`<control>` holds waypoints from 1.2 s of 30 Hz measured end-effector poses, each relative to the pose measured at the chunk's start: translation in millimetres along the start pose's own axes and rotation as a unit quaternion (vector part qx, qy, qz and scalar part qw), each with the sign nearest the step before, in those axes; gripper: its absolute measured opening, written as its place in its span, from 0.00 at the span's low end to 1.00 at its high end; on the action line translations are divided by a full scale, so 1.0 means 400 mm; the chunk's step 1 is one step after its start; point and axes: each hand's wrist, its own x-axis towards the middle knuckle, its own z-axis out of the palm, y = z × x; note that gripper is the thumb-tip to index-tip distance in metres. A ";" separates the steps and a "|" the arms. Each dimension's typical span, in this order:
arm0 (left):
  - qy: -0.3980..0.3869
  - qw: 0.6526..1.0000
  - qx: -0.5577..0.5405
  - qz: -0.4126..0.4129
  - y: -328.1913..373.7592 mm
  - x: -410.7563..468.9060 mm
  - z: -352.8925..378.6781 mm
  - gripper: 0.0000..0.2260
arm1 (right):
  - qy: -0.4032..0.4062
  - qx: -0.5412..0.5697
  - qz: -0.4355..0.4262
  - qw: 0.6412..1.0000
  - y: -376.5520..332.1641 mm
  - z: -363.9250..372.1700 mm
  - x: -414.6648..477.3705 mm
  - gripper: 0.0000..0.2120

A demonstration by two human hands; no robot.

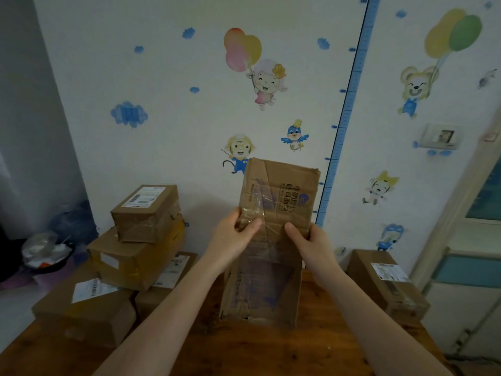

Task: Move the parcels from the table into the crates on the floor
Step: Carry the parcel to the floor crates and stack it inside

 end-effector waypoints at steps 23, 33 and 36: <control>-0.012 0.994 -0.090 -0.065 -0.012 -0.020 -0.012 0.15 | -0.019 0.149 0.200 0.968 -0.003 -0.012 0.026 0.13; -0.020 0.985 -0.085 -0.151 -0.013 -0.029 -0.012 0.10 | 0.032 0.171 0.172 0.970 0.037 0.005 0.007 0.06; -0.048 0.962 -0.125 -0.238 -0.008 -0.033 -0.004 0.22 | 0.065 0.199 0.181 0.961 0.056 0.015 0.010 0.08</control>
